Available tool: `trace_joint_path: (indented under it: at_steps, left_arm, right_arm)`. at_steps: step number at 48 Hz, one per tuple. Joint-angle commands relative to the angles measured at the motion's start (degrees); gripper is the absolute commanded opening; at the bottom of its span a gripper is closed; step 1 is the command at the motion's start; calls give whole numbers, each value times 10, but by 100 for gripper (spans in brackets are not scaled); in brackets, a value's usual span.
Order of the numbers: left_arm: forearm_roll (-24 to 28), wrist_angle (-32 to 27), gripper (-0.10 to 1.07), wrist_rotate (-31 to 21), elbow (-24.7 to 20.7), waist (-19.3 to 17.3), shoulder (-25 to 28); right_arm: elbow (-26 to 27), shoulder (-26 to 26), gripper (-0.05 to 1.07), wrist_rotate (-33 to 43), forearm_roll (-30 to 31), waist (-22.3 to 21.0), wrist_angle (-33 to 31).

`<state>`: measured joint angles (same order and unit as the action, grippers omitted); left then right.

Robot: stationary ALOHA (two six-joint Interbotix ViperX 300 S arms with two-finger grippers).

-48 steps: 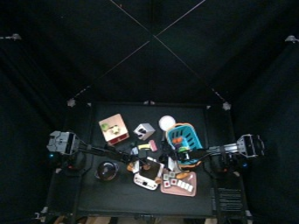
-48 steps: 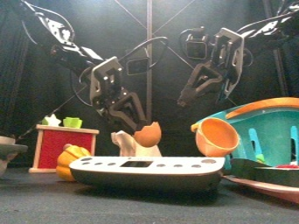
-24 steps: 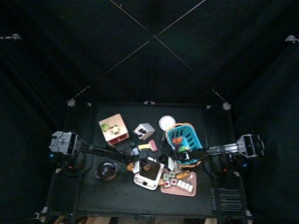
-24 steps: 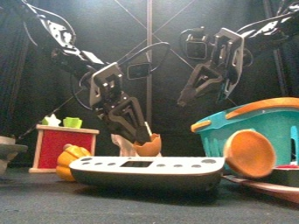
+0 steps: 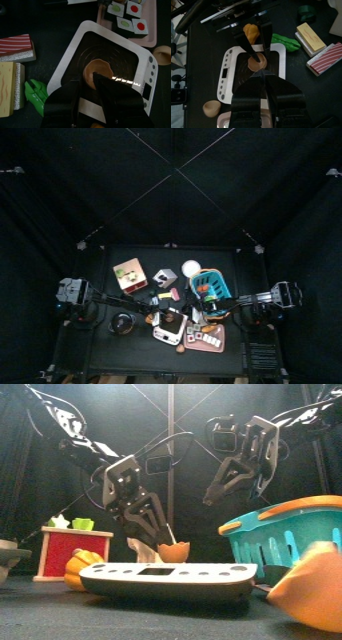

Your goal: Place eggshell on stove

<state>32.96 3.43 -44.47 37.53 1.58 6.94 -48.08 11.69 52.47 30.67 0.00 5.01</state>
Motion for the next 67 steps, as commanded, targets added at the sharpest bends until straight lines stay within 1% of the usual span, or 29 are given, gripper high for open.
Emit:
trace_joint_path:
  at_steps: [1,12,67]
  left_arm:
    - [0,4,68,0,-8,-2,-23]
    - [0,4,68,0,5,-2,-44]
    - [1,4,68,0,54,-3,-118]
  right_arm:
    - [7,9,44,0,0,-1,4]
    - [7,7,44,0,0,-1,4]
    - [8,5,44,-1,0,-2,4]
